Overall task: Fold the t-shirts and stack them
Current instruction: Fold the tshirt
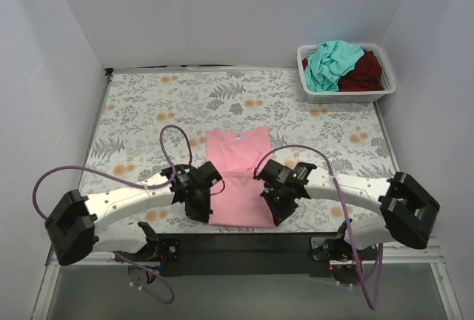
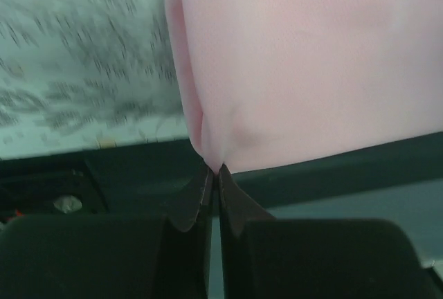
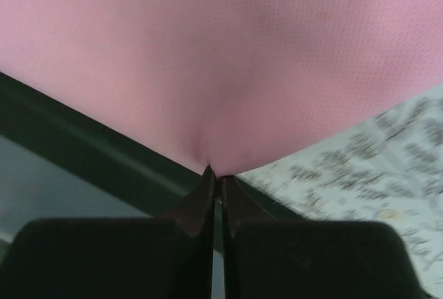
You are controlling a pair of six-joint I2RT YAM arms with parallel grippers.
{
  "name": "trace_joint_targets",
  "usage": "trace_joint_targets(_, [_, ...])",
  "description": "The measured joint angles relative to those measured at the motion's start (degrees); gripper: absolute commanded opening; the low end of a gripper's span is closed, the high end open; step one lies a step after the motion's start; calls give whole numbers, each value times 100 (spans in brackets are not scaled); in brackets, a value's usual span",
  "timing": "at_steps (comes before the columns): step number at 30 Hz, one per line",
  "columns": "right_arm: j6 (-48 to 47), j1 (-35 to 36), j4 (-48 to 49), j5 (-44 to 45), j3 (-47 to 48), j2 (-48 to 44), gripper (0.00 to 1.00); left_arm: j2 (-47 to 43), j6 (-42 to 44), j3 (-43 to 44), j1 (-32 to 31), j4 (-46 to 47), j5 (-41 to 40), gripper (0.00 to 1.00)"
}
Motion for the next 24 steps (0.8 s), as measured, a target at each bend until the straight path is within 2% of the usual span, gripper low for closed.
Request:
trace_joint_targets(4, [490, 708, -376, -321, -459, -861, 1, -894, -894, -485, -1067, -385, 461, 0])
trace_joint_targets(9, [859, 778, -796, -337, -367, -1397, 1, -1156, -1541, -376, -1346, -765, 621, 0])
trace_joint_targets(16, [699, 651, -1386, -66, 684, -1008, 1, -892, -1392, 730, -938, -909, 254, 0])
trace_joint_targets(24, [149, 109, -1569, -55, 1606, -337, 1, -511, -785, 863, 2, -627, 201, 0])
